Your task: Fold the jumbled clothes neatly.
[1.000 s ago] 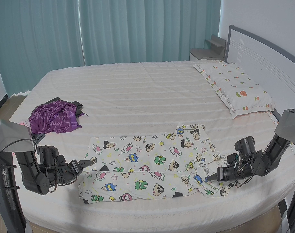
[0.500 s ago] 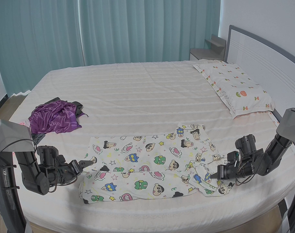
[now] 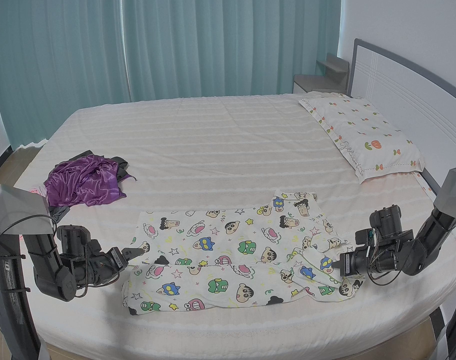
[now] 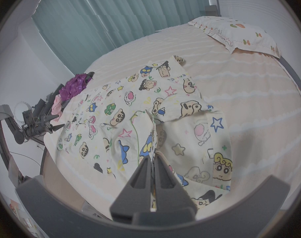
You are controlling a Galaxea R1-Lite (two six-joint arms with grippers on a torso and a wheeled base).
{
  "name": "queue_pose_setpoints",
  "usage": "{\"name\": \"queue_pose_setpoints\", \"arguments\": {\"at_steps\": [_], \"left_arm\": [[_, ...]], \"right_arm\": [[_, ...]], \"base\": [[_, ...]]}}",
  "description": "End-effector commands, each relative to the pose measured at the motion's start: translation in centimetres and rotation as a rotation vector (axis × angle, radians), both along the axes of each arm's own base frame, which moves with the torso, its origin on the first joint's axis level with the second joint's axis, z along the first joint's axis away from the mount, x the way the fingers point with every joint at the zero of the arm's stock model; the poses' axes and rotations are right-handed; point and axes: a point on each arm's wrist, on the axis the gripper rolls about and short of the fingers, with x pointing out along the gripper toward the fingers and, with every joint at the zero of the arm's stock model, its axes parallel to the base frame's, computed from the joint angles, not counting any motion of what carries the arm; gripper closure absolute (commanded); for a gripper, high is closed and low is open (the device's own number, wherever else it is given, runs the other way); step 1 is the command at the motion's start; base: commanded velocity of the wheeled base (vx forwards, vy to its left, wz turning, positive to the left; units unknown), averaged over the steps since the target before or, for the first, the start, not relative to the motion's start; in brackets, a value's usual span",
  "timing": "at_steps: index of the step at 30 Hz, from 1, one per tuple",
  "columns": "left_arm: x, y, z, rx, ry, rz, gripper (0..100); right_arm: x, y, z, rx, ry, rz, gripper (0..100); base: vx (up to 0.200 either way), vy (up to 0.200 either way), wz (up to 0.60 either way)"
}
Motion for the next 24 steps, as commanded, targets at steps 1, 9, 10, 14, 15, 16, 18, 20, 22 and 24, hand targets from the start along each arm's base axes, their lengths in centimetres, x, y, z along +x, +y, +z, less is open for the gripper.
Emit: {"name": "queue_pose_setpoints", "arguments": {"at_steps": [1,9,10,14,15,16,18,20,22,24], "left_arm": [[0.0,0.0,0.0,0.0,-0.001,0.001,0],[0.0,0.0,0.0,0.0,-0.001,-0.001,0],[0.0,0.0,0.0,0.0,-0.001,0.001,0],[0.0,0.0,0.0,0.0,0.0,0.001,0],[0.0,0.0,0.0,0.0,-0.001,-0.001,0],[0.0,0.0,0.0,0.0,0.0,0.001,0],[0.0,0.0,0.0,0.0,0.0,-0.001,0],[0.0,0.0,0.0,0.0,-0.001,-0.001,0],[0.0,0.0,0.0,0.0,0.002,-0.001,0],[0.0,0.0,0.0,0.0,0.0,-0.001,0]], "right_arm": [[-0.2,0.0,-0.6,-0.01,0.021,0.008,0],[-0.2,0.4,-1.1,0.01,0.037,0.045,0],[-0.1,0.5,-1.1,0.01,0.037,0.045,0],[0.5,0.7,-1.4,0.019,0.035,0.051,100],[0.6,0.8,-1.4,0.02,0.033,0.05,100],[0.6,0.9,-1.4,0.017,0.032,0.05,100],[0.5,0.8,-1.3,0.015,0.03,0.048,100],[0.2,0.7,-1.1,0.013,0.03,0.047,100],[0.0,0.6,-0.8,0.007,0.025,0.038,100],[-0.1,0.5,-0.7,0.003,0.022,0.034,100]], "base": [[0.0,0.0,0.0],[0.0,0.0,0.0],[0.0,0.0,0.0],[0.0,0.0,0.0],[0.0,0.0,0.0],[0.0,0.0,0.0],[0.0,0.0,0.0],[0.0,0.0,0.0],[0.0,0.0,0.0],[0.0,0.0,0.0]]}}
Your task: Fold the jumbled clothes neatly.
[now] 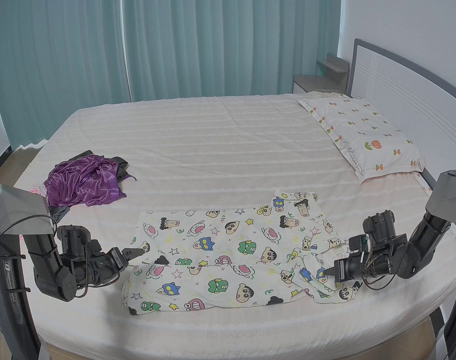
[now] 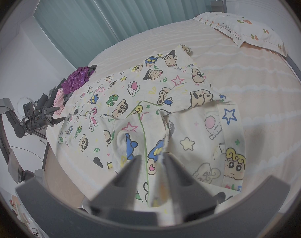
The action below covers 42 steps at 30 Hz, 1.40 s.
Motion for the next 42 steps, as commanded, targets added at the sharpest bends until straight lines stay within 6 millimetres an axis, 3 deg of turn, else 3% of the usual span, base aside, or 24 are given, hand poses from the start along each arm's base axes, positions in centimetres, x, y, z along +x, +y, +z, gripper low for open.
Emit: {"name": "queue_pose_setpoints", "arguments": {"at_steps": [1,8,12,18,26,31,36,37,42], "left_arm": [[0.0,0.0,0.0,0.0,0.0,0.001,0],[0.0,0.0,0.0,0.0,0.0,0.001,0],[0.0,0.0,0.0,0.0,-0.006,0.001,0],[0.0,0.0,-0.1,0.0,-0.006,-0.001,0],[0.0,-0.1,-0.1,0.003,-0.008,0.002,0],[0.0,-0.1,-0.1,0.003,-0.008,0.002,0],[0.0,-0.1,-0.1,0.003,-0.008,0.002,0],[0.0,-0.1,-0.1,0.004,-0.008,0.001,0],[0.0,-0.1,-0.1,0.004,-0.008,0.001,0]], "right_arm": [[-0.3,-0.1,0.4,-0.006,-0.008,-0.006,100],[-1.0,-0.1,1.1,-0.017,-0.025,-0.004,100],[-3.0,-0.2,1.8,-0.024,-0.022,0.038,100],[-5.0,-0.8,1.1,-0.073,-0.016,0.152,100],[-4.7,-0.4,1.3,-0.046,-0.142,0.171,100],[-3.8,-0.1,0.3,-0.039,-0.202,0.162,100],[-4.6,-0.2,-0.1,-0.024,-0.244,0.169,100],[-5.3,0.0,-0.1,-0.008,-0.259,0.19,0],[-6.8,-0.1,-0.3,0.072,-0.272,0.266,0]], "base": [[0.0,0.0,0.0],[0.0,0.0,0.0],[0.0,0.0,0.0],[0.0,0.0,0.0],[0.0,0.0,0.0],[0.0,0.0,0.0],[0.0,0.0,0.0],[0.0,0.0,0.0],[0.0,0.0,0.0]]}}
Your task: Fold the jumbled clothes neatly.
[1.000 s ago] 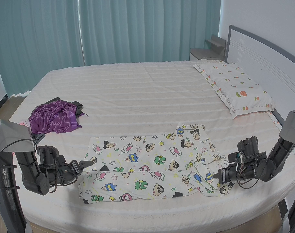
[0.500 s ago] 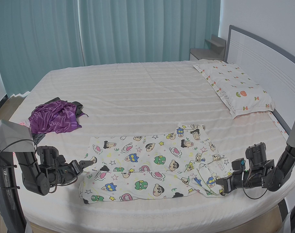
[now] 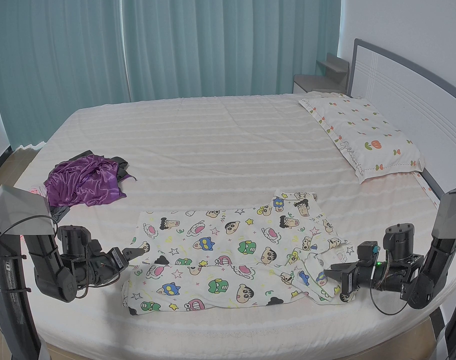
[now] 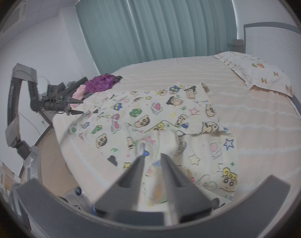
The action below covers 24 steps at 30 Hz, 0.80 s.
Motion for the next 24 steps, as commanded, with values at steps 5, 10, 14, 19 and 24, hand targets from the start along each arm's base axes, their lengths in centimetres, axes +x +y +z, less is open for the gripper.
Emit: {"name": "queue_pose_setpoints", "arguments": {"at_steps": [5,10,14,19,24], "left_arm": [[0.0,0.0,0.0,0.0,0.001,0.0,0],[0.0,0.0,-0.1,0.0,0.003,0.0,0],[0.0,0.0,-0.1,0.0,0.004,0.0,0],[0.0,0.0,-0.1,0.0,0.003,0.0,0],[0.0,0.0,-0.1,0.0,0.003,0.0,0]], "right_arm": [[-2.4,-0.4,-2.4,0.032,0.098,0.073,0],[0.0,-0.3,-2.8,0.119,0.084,-0.04,0],[4.4,0.0,-3.2,0.215,0.099,-0.151,0],[7.9,-0.8,-4.4,0.185,0.22,-0.212,0],[8.8,-0.9,-5.1,0.169,0.299,-0.233,0]], "base": [[0.0,0.0,0.0],[0.0,0.0,0.0],[0.0,0.0,0.0],[0.0,0.0,0.0],[0.0,0.0,0.0]]}}
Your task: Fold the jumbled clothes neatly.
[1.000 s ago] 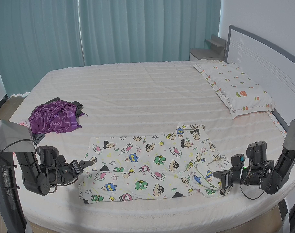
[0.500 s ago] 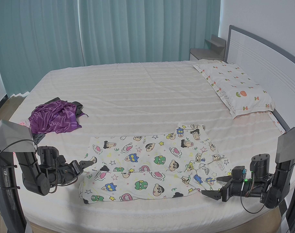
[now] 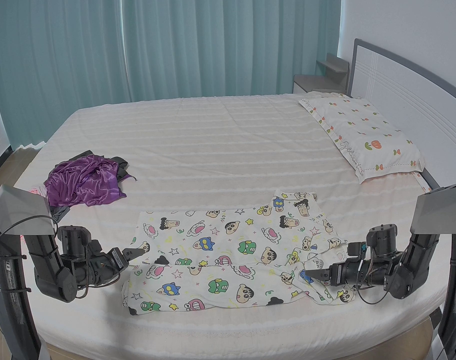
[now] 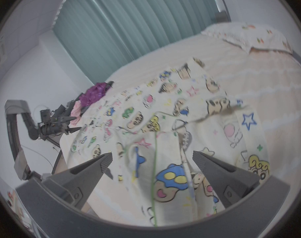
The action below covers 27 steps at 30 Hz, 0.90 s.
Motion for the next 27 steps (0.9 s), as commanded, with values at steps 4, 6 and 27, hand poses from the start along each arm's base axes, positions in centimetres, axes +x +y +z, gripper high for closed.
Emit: {"name": "queue_pose_setpoints", "arguments": {"at_steps": [4,6,27], "left_arm": [[0.0,0.0,-0.1,0.001,0.002,0.002,0],[0.0,0.0,-0.1,0.001,0.002,0.002,0],[0.0,-0.1,-0.1,0.001,0.002,-0.001,0]], "right_arm": [[3.4,-0.9,-1.1,0.009,0.057,-0.06,0],[3.5,-0.9,-1.3,0.012,0.067,-0.062,0],[3.2,0.3,1.5,0.191,0.099,-0.037,100]], "base": [[0.0,0.0,0.0],[0.0,0.0,0.0],[0.0,0.0,0.0]]}}
